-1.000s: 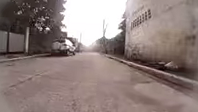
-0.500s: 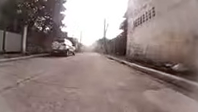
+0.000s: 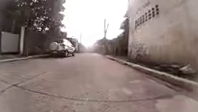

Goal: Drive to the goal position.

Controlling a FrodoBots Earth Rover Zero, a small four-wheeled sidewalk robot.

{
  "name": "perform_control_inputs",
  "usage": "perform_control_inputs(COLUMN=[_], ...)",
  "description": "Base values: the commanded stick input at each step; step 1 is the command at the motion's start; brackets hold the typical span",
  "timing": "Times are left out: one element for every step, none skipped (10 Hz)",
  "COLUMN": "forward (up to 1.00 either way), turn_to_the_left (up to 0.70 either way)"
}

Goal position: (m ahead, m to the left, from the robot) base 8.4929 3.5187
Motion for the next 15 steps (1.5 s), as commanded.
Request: perform_control_inputs(forward=[0.7, 0.7, 0.7, 0.7, 0.7, 0.7, 0.7, 0.7, 0.7, 0.7, 0.7, 0.7, 0.7, 0.7, 0.7], turn_to_the_left=[0.01, 0.01, 0.01, 0.01, 0.01, 0.01, 0.01, 0.01, 0.01, 0.01, 0.01, 0.01, 0.01, 0.01, 0.01])
